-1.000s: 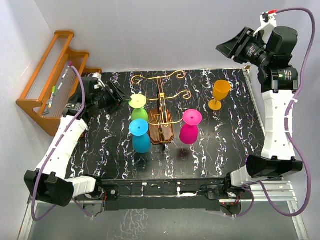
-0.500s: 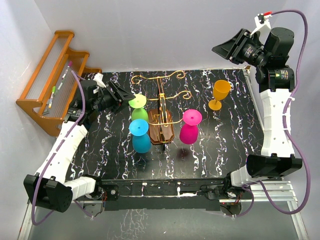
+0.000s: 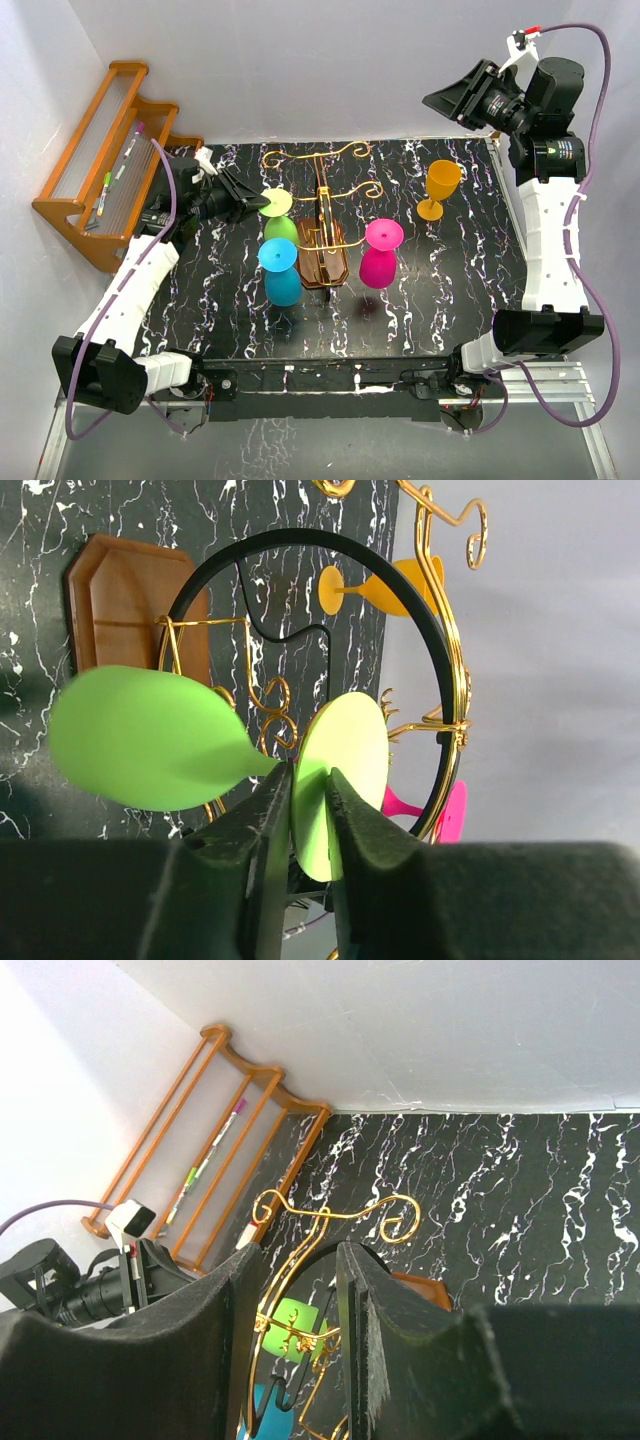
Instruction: Take the wine glass off the wine glass rack
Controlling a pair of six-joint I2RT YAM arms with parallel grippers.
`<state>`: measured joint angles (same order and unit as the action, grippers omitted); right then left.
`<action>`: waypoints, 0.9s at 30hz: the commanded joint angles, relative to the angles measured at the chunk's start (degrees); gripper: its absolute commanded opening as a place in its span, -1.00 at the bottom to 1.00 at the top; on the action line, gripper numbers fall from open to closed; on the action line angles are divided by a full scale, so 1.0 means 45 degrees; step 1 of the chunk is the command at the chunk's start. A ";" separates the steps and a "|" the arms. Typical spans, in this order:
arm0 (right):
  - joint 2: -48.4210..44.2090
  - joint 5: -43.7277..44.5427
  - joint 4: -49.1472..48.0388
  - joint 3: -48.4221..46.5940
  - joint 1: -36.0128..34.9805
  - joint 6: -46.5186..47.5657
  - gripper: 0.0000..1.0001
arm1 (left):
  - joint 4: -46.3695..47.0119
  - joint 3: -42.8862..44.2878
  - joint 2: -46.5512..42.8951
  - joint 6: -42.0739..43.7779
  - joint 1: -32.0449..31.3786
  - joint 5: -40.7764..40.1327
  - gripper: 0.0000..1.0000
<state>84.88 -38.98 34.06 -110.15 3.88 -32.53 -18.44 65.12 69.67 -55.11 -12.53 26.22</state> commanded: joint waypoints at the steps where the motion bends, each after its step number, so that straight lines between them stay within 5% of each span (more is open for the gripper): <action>1: -0.0428 0.0014 -0.1159 0.0294 0.0038 -0.0237 -0.24 | -0.0570 0.0479 -0.0198 0.0323 0.0055 0.0044 -0.74; 6: -0.0597 0.0115 -0.1398 0.0670 0.0055 -0.0378 -0.24 | -0.0843 0.0648 -0.0246 0.0295 0.0042 0.0005 -1.00; 27: -0.0908 0.0147 -0.2104 0.1386 0.0051 -0.0719 -0.26 | -0.2206 0.1872 -0.0583 0.0565 0.0052 -0.1180 -1.00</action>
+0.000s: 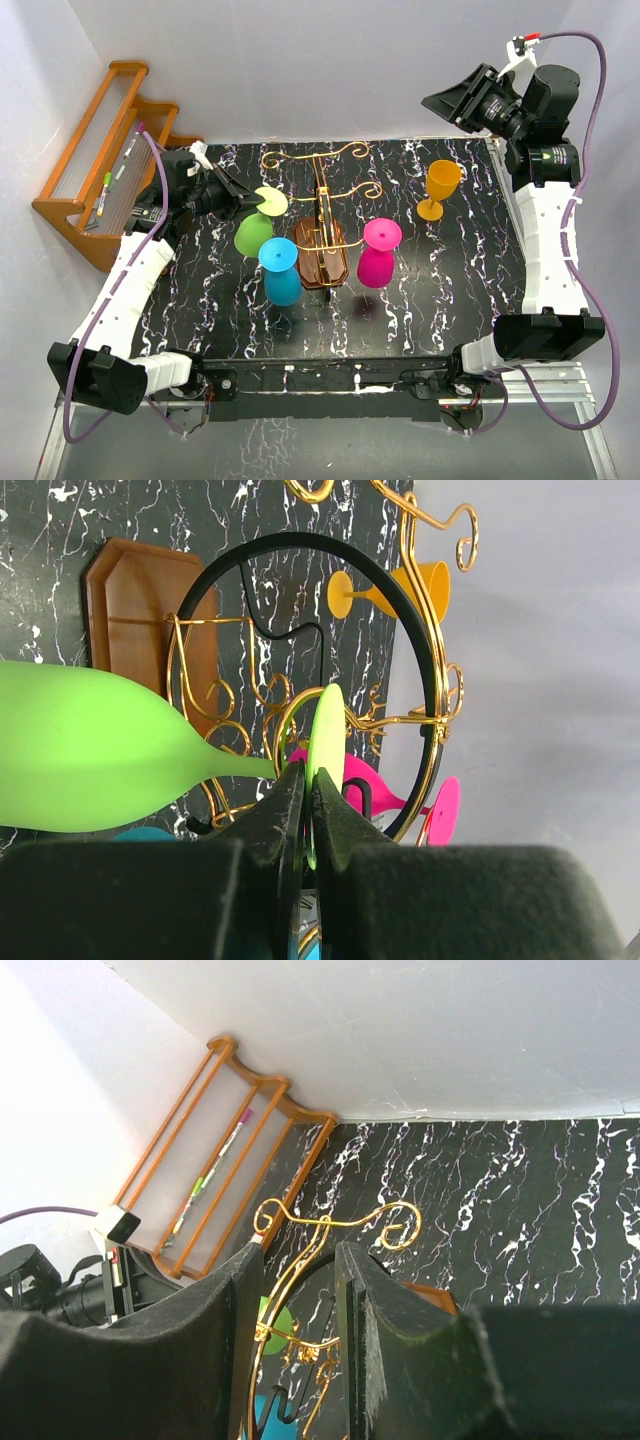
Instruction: Take the wine glass off the wine glass rack
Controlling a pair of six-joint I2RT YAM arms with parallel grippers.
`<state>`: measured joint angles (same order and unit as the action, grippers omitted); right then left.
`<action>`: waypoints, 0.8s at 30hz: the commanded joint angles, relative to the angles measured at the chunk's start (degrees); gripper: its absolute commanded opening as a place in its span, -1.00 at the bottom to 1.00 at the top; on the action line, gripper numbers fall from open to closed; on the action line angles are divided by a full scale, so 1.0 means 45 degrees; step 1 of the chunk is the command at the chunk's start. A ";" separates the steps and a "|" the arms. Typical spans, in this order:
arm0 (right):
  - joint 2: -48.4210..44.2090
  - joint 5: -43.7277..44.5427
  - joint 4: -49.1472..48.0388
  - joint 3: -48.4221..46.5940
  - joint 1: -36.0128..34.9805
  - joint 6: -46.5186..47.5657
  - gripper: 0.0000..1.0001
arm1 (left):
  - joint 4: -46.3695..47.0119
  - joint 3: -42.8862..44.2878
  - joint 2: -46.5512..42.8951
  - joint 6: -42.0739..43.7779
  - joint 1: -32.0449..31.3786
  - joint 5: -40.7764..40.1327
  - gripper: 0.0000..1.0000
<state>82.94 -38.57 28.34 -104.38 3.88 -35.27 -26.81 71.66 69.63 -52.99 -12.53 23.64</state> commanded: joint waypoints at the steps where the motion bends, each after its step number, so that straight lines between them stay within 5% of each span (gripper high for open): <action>1: -0.0524 0.0069 -0.0883 0.0150 0.0055 -0.0126 -0.26 | -0.0292 0.0438 -0.0602 0.0064 0.0056 -0.0810 -1.00; 16: -0.0754 0.0112 -0.1268 0.0438 0.0041 -0.0298 -0.27 | 0.1784 0.0197 -0.0120 -0.0852 0.0054 -0.1138 -1.00; 24: -0.0737 0.0070 -0.1304 0.0437 0.0052 -0.0328 -0.28 | 0.2747 0.0404 0.0487 -0.1012 0.0053 0.0338 -1.00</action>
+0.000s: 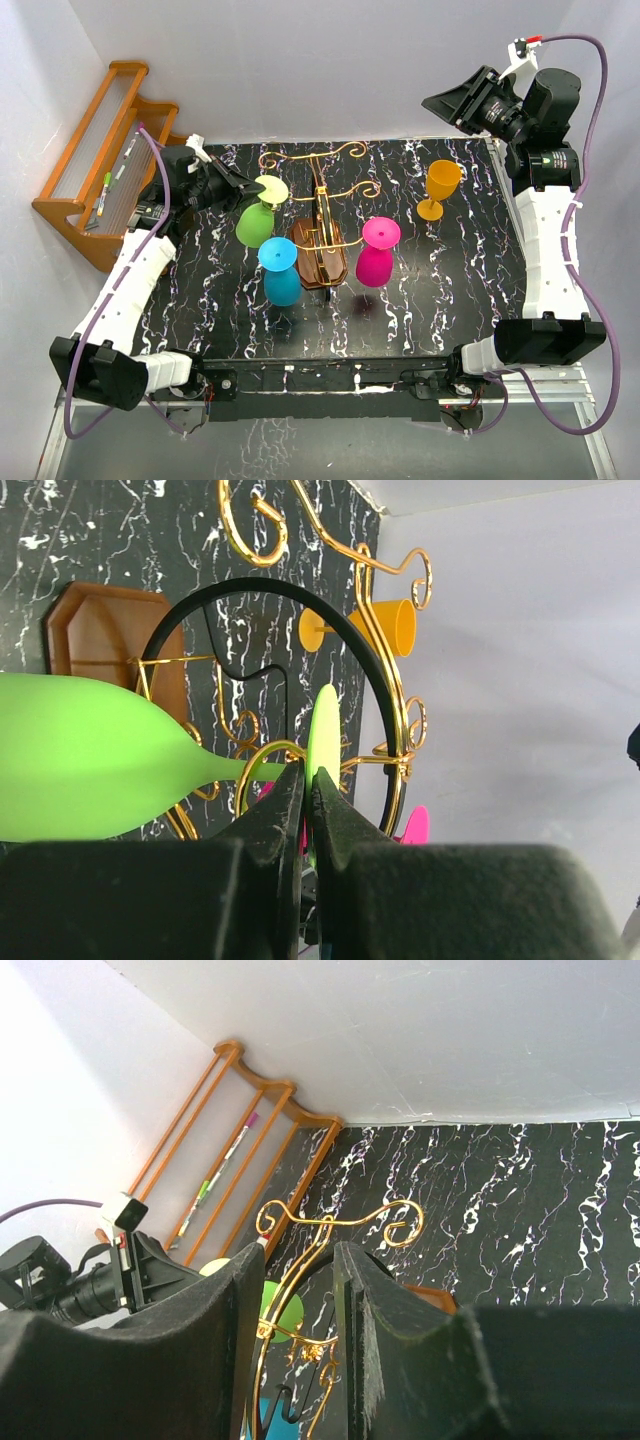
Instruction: Take the wine glass off the wine glass rack
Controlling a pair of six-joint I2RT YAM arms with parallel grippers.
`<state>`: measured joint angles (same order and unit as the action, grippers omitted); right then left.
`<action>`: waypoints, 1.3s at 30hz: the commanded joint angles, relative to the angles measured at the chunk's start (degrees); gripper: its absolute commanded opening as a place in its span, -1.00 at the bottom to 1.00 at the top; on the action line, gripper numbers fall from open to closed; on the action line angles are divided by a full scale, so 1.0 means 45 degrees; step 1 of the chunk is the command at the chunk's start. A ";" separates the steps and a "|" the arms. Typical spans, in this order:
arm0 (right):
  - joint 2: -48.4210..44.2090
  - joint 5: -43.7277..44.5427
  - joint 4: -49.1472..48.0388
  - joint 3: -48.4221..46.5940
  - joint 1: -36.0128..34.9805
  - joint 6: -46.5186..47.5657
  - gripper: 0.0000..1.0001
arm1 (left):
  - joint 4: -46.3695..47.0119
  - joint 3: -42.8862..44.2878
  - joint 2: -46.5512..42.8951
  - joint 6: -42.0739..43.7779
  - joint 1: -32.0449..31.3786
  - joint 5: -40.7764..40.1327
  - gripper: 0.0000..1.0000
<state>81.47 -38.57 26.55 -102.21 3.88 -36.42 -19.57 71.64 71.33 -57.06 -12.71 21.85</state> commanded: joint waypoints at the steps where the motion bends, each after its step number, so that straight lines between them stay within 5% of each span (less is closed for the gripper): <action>1: -0.0410 0.0074 -0.0907 -0.0052 0.0041 -0.0082 -0.27 | 0.1189 0.0419 0.0148 -0.0113 0.0102 0.0942 -1.00; 26: -0.0097 -0.0495 -0.1209 -0.0089 0.0041 -0.0479 -0.28 | 0.0124 0.0594 -0.0291 0.0384 -0.0228 0.5296 -1.00; 39: -0.0111 -0.1621 -0.1167 -0.0219 0.0038 -0.0586 -0.28 | 0.0954 0.1802 -0.0693 -0.0636 -0.0234 0.5820 -1.00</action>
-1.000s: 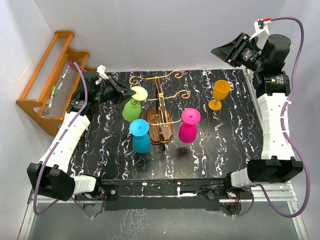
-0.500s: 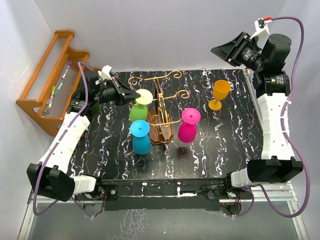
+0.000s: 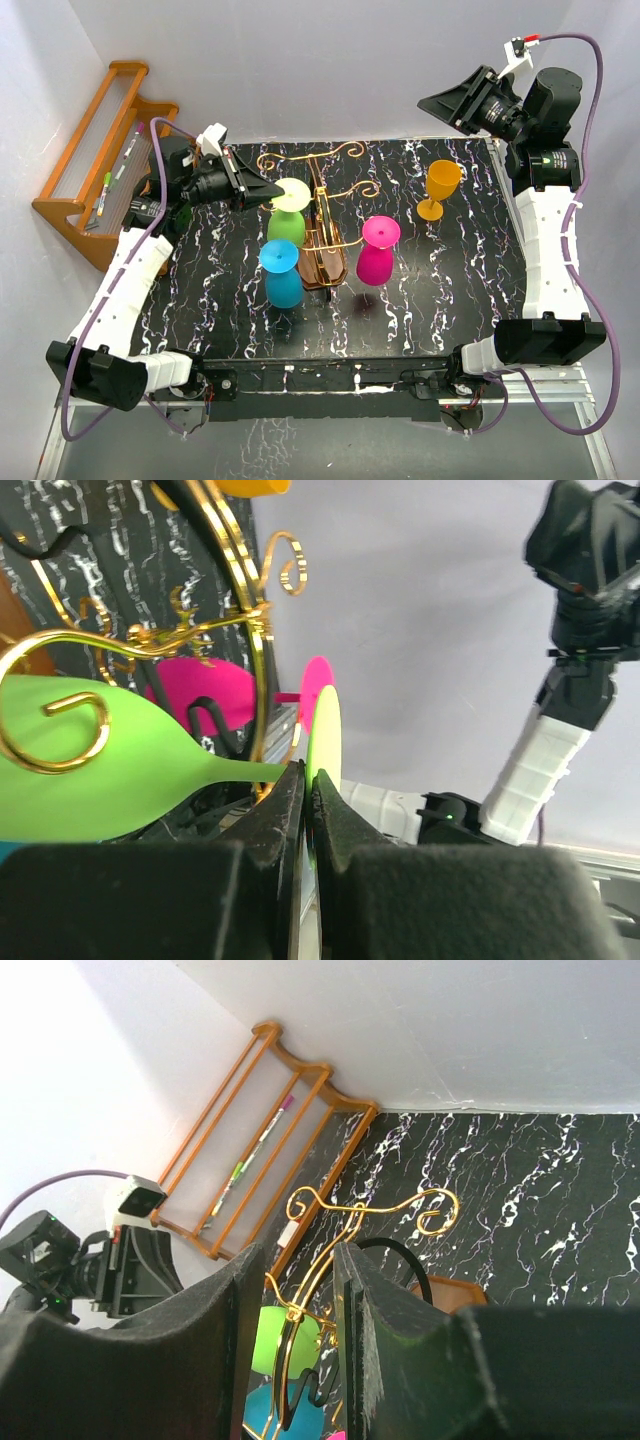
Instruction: Take the wine glass off the wine glass rack
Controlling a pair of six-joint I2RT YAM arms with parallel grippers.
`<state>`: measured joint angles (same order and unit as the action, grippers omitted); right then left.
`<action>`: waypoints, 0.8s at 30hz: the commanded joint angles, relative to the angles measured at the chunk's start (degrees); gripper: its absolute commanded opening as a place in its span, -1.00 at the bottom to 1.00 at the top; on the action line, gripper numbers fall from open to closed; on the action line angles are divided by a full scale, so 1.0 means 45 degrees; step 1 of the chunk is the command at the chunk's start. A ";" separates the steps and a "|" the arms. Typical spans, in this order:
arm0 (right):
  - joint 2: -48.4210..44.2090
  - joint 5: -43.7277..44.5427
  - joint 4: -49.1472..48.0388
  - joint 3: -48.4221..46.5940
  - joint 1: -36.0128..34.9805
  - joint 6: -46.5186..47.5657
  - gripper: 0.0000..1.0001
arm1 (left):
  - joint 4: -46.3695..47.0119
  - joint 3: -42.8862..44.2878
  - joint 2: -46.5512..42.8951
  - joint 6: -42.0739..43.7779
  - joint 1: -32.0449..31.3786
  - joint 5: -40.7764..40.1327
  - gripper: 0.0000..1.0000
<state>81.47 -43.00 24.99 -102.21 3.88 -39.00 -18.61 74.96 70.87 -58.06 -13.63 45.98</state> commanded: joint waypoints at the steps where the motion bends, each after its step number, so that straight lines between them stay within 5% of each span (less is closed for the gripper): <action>1: -0.0103 -0.0714 -0.0773 -0.0292 0.0037 -0.0005 -0.28 | 0.0852 0.1222 -0.0524 -0.0568 -0.0022 0.0490 -1.00; 10: -0.0061 -0.1722 -0.0687 -0.0737 0.0018 -0.0164 -0.28 | 0.3624 0.2634 0.0111 -0.2936 -0.0033 0.1006 -1.00; 16: -0.0029 -0.4496 -0.3906 -0.0120 -0.0405 -0.2700 -0.19 | 0.6273 0.4112 0.1530 -0.3844 -0.0054 0.1149 -1.00; 19: 0.0447 -0.5823 -0.4207 -0.0501 -0.1665 -0.3184 -0.06 | 0.5788 0.5735 0.2854 -0.2906 -0.0135 0.1167 -1.00; 24: 0.1619 -0.5305 -0.0198 -0.3075 -0.3049 -0.0533 0.02 | 0.2996 0.9362 0.5200 -0.0589 -0.0745 0.1518 -1.00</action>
<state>86.37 -64.90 15.99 -108.75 -6.98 -47.81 1.45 107.81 90.04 -68.55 -15.05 50.46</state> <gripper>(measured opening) 0.506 0.018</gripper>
